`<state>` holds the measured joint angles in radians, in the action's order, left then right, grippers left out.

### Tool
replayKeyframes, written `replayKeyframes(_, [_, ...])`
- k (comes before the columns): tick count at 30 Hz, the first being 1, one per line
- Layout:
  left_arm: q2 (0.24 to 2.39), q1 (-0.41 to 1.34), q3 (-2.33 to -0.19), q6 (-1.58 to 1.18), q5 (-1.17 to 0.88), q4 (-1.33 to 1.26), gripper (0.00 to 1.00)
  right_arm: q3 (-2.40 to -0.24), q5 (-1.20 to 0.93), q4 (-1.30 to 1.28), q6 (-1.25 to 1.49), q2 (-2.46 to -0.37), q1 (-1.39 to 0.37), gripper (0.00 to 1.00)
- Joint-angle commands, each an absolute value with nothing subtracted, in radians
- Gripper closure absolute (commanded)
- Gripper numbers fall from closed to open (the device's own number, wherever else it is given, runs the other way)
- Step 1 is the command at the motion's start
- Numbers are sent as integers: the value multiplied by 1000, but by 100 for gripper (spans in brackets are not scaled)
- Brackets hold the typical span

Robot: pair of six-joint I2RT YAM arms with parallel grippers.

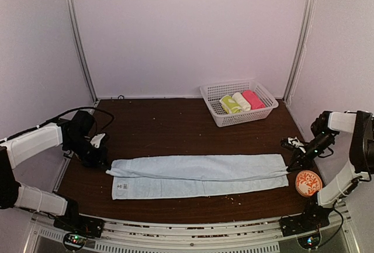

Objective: Roll the towels
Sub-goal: Fold the towel at the center of the board.

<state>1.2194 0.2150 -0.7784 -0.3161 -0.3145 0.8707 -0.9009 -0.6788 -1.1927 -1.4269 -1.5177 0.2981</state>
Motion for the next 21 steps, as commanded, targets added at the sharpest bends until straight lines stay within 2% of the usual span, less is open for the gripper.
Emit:
replayKeyframes(1, [1217,213,-759,-316,-328,889,100,-881,-651,-1189,-1447,-1523,299,91])
replayKeyframes(21, [1149,214,-784,-295,-394,942,100,-907,-617,-1185,-1447,-1578,289,91])
